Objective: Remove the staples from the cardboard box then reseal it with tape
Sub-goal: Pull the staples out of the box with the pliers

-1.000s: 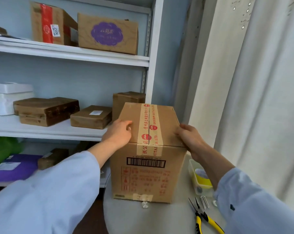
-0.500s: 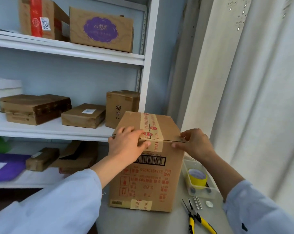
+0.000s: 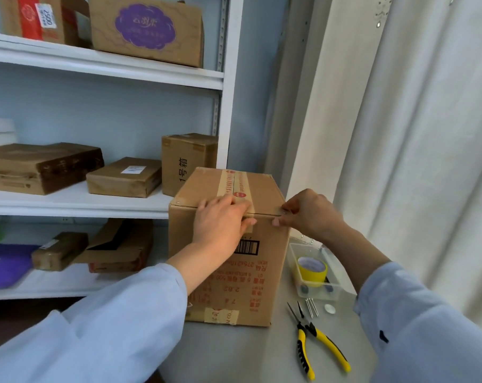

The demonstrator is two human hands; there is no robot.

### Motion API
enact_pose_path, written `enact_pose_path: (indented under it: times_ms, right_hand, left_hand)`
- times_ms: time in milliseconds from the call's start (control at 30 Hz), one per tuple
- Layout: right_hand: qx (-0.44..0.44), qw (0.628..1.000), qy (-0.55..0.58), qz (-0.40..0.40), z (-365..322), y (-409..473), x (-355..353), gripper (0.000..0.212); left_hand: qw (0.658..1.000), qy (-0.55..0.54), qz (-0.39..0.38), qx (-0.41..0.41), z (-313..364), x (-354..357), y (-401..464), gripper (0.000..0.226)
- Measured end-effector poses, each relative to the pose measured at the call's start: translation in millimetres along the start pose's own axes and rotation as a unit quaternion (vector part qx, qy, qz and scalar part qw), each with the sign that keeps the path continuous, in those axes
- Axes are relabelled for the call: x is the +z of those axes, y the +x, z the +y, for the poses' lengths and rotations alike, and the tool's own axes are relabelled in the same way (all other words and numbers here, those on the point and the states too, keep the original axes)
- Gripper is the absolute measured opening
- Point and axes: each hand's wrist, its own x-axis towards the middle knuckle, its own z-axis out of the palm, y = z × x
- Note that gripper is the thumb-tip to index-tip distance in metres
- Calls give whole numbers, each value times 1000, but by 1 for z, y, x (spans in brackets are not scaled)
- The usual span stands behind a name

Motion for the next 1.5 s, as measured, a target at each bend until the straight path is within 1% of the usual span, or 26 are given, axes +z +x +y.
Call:
enact_pose_path:
  times_ms: [67,133,167,233,300,333,367,400,433,500,533,567,600,667,767,833,900,1000,1167,1200,1267,1300,1367,1400,1467,1500]
  right_hand:
    - [-1,997,77,2,9,-1,4,49]
    - [0,985,170,24,21,-7,14,51]
    - [-5,981,191,35,28,-11,20,54]
    - [-23,979,202,35,35,-17,32,64]
    - [-21,979,200,29,42,-21,39,76]
    - [-8,978,208,34,49,-21,42,80]
    - [12,976,214,40,56,-20,44,79]
    - [42,976,210,35,67,-20,46,72]
    - [77,977,196,16,76,-21,48,60]
    - [143,977,145,-58,95,-27,56,34]
    - [163,974,121,-103,104,-31,63,24]
    - [176,969,98,-146,111,-35,72,22]
    - [187,963,74,-180,119,-39,82,20]
    - [207,953,41,-218,129,-45,101,18]
    - [213,951,-4,-222,143,-49,124,18]
    - [199,953,-67,-217,149,-53,132,31]
    - [194,954,-98,-208,153,-57,135,39]
    - [195,953,-107,-207,160,-65,144,44]
    - [186,952,-112,-215,158,-69,142,43]
    - [189,951,-101,-221,155,-68,137,40]
    - [202,950,-59,-232,150,-65,125,24]
    - [214,948,-20,-236,147,-64,119,21]
    - [225,945,57,-230,139,-63,102,21]
    - [224,945,90,-223,133,-65,91,21]
    - [218,944,147,-200,118,-69,68,23]
    - [214,943,174,-187,111,-70,57,23]
  left_hand:
    - [999,-30,18,9,-2,-1,-3,43]
    - [995,-72,51,48,6,2,-12,42]
    - [990,-84,72,90,16,6,-18,42]
    - [974,-68,108,185,37,15,-28,38]
    - [965,-64,117,226,56,28,-32,35]
    - [969,-82,95,214,63,32,-32,35]
    - [975,-111,60,182,68,35,-31,33]
    - [980,-139,9,142,72,42,-30,31]
    - [982,-149,-53,102,74,50,-29,29]
    - [967,-150,-202,46,79,69,-26,27]
    - [951,-155,-265,28,82,79,-26,27]
    - [937,-163,-308,14,84,88,-27,28]
    - [927,-173,-334,1,87,97,-29,29]
    - [911,-191,-366,-24,89,112,-32,32]
    - [891,-212,-398,-56,93,128,-36,34]
    - [882,-214,-415,-69,96,134,-39,37]
    - [874,-215,-429,-77,99,138,-42,40]
    - [865,-216,-444,-87,100,145,-50,43]
    - [871,-229,-421,-106,94,145,-56,43]
    - [872,-231,-419,-109,93,143,-55,43]
    - [866,-242,-423,-109,93,135,-55,47]
    - [862,-253,-428,-103,93,131,-54,51]
    - [855,-282,-430,-72,95,120,-55,63]
    - [857,-298,-418,-46,97,114,-55,63]
    - [867,-322,-380,-8,98,101,-57,60]
    - [874,-331,-357,2,98,96,-58,65]
